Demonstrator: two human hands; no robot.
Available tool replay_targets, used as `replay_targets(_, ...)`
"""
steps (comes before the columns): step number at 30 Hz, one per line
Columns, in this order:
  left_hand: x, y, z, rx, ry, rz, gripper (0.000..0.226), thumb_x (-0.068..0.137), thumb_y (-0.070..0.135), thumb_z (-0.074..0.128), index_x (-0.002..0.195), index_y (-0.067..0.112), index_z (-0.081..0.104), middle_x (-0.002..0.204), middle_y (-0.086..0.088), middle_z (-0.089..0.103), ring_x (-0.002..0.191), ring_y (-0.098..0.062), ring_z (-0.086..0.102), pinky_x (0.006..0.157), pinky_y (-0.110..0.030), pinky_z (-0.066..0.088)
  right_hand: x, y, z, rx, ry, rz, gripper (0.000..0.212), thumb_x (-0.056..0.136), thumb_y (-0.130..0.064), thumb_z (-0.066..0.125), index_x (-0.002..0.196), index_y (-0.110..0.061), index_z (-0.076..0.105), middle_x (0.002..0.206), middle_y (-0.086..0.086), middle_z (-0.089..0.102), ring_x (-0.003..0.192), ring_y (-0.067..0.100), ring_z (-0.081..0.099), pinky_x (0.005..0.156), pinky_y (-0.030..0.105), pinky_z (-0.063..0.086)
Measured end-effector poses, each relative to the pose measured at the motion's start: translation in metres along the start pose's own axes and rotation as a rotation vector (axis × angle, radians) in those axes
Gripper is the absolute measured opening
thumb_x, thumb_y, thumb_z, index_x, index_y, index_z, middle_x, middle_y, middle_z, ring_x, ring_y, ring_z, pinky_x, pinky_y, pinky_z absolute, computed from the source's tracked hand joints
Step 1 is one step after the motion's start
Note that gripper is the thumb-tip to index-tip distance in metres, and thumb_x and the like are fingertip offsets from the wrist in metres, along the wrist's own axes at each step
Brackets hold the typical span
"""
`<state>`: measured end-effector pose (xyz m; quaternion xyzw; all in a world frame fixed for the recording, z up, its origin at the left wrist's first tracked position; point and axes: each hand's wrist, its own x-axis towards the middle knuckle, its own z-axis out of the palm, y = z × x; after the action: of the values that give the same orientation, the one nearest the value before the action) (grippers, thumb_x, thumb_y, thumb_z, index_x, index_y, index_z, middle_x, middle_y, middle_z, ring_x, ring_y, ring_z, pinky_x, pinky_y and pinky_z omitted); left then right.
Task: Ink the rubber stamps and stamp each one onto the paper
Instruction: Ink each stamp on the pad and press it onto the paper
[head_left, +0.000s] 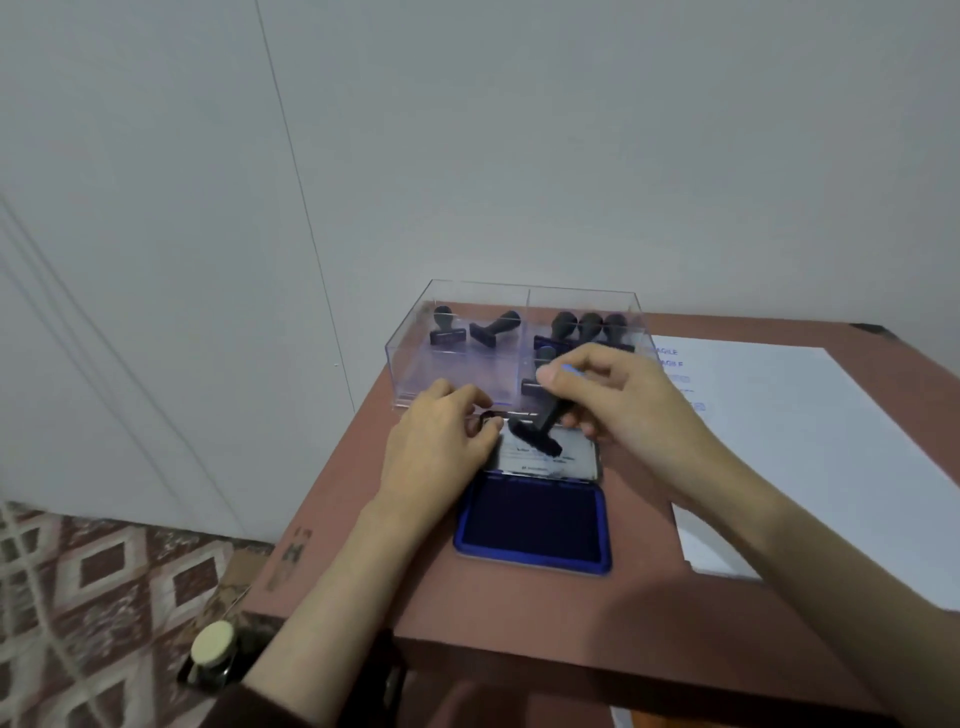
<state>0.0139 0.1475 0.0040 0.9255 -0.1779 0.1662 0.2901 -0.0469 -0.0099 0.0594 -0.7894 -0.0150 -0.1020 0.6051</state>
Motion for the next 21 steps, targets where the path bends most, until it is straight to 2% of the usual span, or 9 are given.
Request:
replay_targets(3, -0.001, -0.001, 0.002, 0.011, 0.009, 0.007, 0.020, 0.086, 0.036, 0.056, 0.101, 0.026, 0.062, 0.091, 0.005, 0.049, 0.088, -0.019, 0.055, 0.066, -0.031, 0.043, -0.012, 0.006, 0.009, -0.202, -0.045, -0.144, 0.017, 0.083, -0.031, 0.066, 0.077, -0.015, 0.065, 0.064, 0.008, 0.061, 0.054, 0.010, 0.050, 0.053, 0.024, 0.040)
replay_targets(5, -0.001, -0.002, 0.003, 0.014, 0.008, 0.011, 0.021, 0.086, 0.036, 0.056, 0.103, 0.025, 0.062, 0.092, 0.004, 0.049, 0.088, -0.019, 0.055, 0.066, -0.031, 0.043, -0.017, 0.007, 0.012, -0.284, -0.066, -0.201, 0.016, 0.083, -0.031, 0.066, 0.075, -0.017, 0.064, 0.063, 0.009, 0.058, 0.051, 0.006, 0.042, 0.051, 0.019, 0.036)
replay_targets(7, -0.001, -0.003, 0.003, 0.016, -0.001, 0.017, 0.022, 0.086, 0.035, 0.057, 0.105, 0.024, 0.062, 0.095, 0.003, 0.050, 0.089, -0.019, 0.055, 0.067, -0.031, 0.043, -0.021, 0.007, 0.014, -0.338, -0.087, -0.241, 0.015, 0.084, -0.029, 0.066, 0.074, -0.019, 0.062, 0.060, 0.003, 0.055, 0.049, 0.004, 0.038, 0.050, 0.012, 0.031)
replay_targets(10, 0.000, -0.004, 0.004, 0.008, 0.005, 0.021, 0.022, 0.086, 0.035, 0.057, 0.104, 0.024, 0.062, 0.096, 0.002, 0.051, 0.091, -0.019, 0.056, 0.068, -0.032, 0.044, -0.024, 0.008, 0.015, -0.441, -0.109, -0.294, 0.015, 0.084, -0.029, 0.067, 0.074, -0.020, 0.060, 0.057, 0.005, 0.056, 0.048, 0.006, 0.038, 0.049, 0.014, 0.031)
replay_targets(15, 0.000, -0.006, 0.005, 0.003, 0.016, 0.034, 0.020, 0.086, 0.034, 0.057, 0.102, 0.023, 0.063, 0.095, 0.002, 0.051, 0.090, -0.019, 0.056, 0.070, -0.036, 0.047, -0.027, 0.012, 0.016, -0.506, -0.114, -0.361, 0.020, 0.083, -0.027, 0.068, 0.070, -0.026, 0.054, 0.047, -0.008, 0.044, 0.049, 0.007, 0.042, 0.051, 0.012, 0.031)
replay_targets(19, 0.001, -0.007, 0.006, 0.013, 0.011, 0.032, 0.020, 0.087, 0.035, 0.058, 0.103, 0.023, 0.062, 0.096, 0.002, 0.051, 0.088, -0.017, 0.055, 0.067, -0.033, 0.046, -0.028, 0.017, 0.020, -0.534, -0.115, -0.413, 0.022, 0.085, -0.026, 0.067, 0.070, -0.027, 0.051, 0.048, -0.011, 0.044, 0.051, 0.007, 0.045, 0.052, 0.010, 0.031)
replay_targets(21, 0.002, -0.007, 0.006, 0.016, 0.007, 0.035, 0.020, 0.087, 0.035, 0.058, 0.103, 0.023, 0.062, 0.096, 0.002, 0.051, 0.088, -0.017, 0.056, 0.068, -0.034, 0.047, -0.027, 0.018, 0.020, -0.534, -0.114, -0.429, 0.025, 0.085, -0.026, 0.067, 0.070, -0.034, 0.048, 0.050, -0.015, 0.047, 0.050, 0.006, 0.046, 0.052, 0.009, 0.031)
